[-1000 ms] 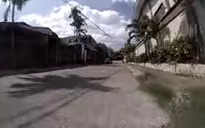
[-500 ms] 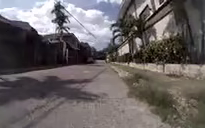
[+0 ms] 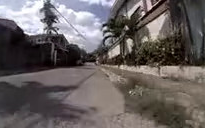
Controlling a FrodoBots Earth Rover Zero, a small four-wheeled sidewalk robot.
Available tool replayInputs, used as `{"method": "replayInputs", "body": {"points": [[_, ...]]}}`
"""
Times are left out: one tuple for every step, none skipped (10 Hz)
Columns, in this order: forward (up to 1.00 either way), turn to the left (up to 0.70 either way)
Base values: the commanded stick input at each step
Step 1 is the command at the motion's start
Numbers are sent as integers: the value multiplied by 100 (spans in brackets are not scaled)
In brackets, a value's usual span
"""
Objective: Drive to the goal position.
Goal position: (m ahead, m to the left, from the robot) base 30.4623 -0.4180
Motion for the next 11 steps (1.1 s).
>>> {"method": "replayInputs", "body": {"points": [[100,0],[100,0],[100,0],[100,1],[100,5],[100,4],[100,0],[100,0],[100,0],[100,0],[100,0]]}}
